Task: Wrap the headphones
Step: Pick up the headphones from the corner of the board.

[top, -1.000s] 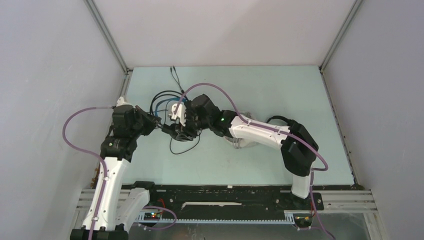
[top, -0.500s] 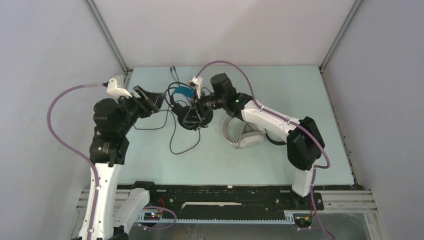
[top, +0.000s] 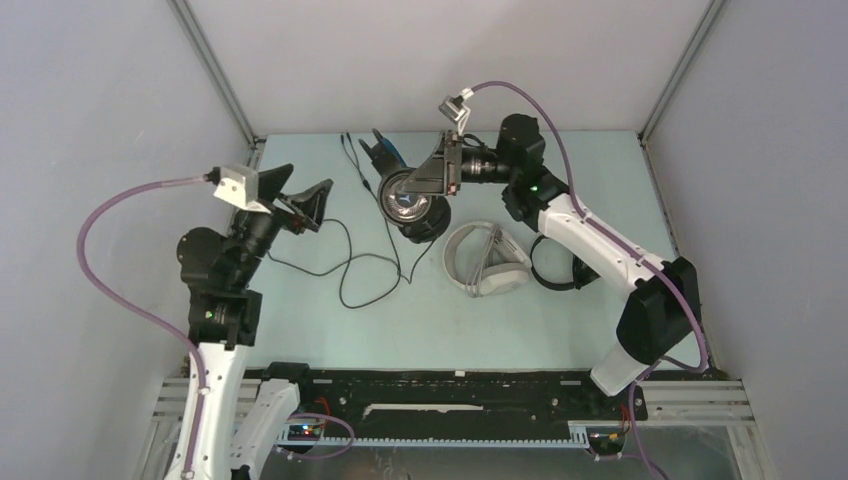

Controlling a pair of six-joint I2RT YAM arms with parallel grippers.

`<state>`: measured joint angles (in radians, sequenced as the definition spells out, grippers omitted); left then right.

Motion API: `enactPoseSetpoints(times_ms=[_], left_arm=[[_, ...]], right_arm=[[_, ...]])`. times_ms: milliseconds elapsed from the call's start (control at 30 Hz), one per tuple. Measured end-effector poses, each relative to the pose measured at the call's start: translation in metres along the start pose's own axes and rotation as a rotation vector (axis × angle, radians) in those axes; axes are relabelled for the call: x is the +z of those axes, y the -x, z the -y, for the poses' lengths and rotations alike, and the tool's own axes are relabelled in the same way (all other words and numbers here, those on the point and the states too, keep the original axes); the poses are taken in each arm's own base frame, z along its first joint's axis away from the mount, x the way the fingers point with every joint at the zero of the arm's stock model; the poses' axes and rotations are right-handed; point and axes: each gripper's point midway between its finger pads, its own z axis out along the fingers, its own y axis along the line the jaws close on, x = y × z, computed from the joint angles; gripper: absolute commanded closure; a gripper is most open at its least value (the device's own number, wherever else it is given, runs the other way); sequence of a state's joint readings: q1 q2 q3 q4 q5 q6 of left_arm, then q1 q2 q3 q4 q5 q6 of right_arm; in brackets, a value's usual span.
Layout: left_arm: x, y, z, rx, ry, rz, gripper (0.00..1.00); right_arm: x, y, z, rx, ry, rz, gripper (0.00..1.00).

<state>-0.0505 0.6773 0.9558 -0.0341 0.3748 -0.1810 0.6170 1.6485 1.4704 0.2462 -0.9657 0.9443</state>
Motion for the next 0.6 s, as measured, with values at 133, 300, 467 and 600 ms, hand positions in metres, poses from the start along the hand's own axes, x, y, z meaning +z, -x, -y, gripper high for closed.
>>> enactPoseSetpoints(times_ms=[133, 300, 467, 600], left_arm=[[0.010, -0.022, 0.010, 0.076, -0.122, 0.035, 0.12], [0.026, -0.045, 0.022, 0.104, -0.255, 0.044, 0.06], [0.043, -0.058, 0.033, 0.092, -0.342, 0.039, 0.03], [0.047, -0.064, 0.033, 0.100, -0.349, 0.046, 0.05]], right_arm=[[-0.011, 0.004, -0.022, 0.101, 0.071, 0.010, 0.83], [-0.010, -0.005, -0.042, 0.199, 0.146, -0.028, 0.83], [-0.007, -0.011, -0.056, 0.218, 0.187, -0.055, 0.83], [-0.006, -0.013, -0.064, 0.221, 0.207, -0.066, 0.82]])
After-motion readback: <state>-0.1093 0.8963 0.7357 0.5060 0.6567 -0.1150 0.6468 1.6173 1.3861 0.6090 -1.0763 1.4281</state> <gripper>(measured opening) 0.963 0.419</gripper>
